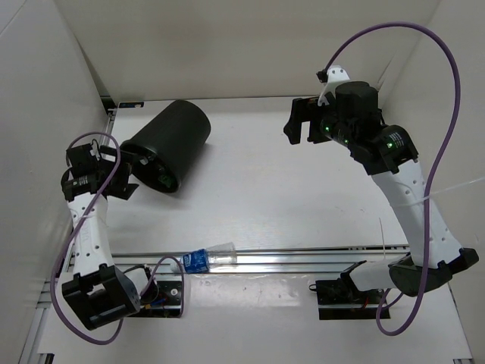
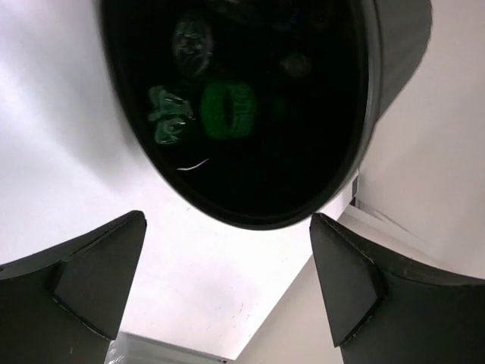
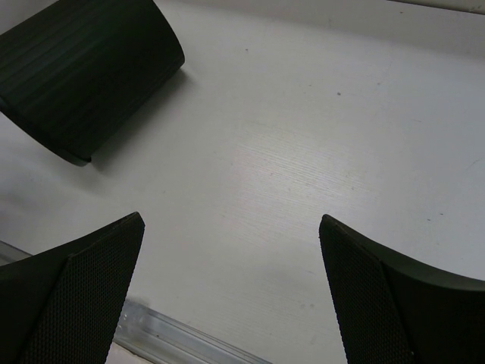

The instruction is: Put the plastic bottles in the bin

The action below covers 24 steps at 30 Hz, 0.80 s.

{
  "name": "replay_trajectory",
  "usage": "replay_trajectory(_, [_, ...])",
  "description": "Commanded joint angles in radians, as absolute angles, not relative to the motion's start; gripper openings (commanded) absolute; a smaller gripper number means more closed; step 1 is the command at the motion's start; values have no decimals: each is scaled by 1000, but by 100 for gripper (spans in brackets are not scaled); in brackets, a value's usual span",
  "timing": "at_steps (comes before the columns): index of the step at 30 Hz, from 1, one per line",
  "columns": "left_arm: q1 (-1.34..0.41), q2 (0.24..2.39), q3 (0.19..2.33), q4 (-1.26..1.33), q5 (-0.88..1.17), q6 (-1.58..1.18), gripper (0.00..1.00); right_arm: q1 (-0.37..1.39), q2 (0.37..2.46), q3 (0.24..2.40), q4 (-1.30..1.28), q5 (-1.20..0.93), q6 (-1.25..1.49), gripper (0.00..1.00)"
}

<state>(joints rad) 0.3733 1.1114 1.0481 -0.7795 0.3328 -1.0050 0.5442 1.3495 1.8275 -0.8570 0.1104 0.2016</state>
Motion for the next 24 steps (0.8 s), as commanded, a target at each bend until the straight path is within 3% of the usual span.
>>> replay_trajectory(1, [330, 1127, 1071, -666, 296, -1045, 100, 541, 1341, 1819, -813, 95, 190, 100])
replay_trajectory(24, [221, 1350, 1235, -548, 183, -1063, 100, 541, 1331, 1780, -804, 115, 153, 100])
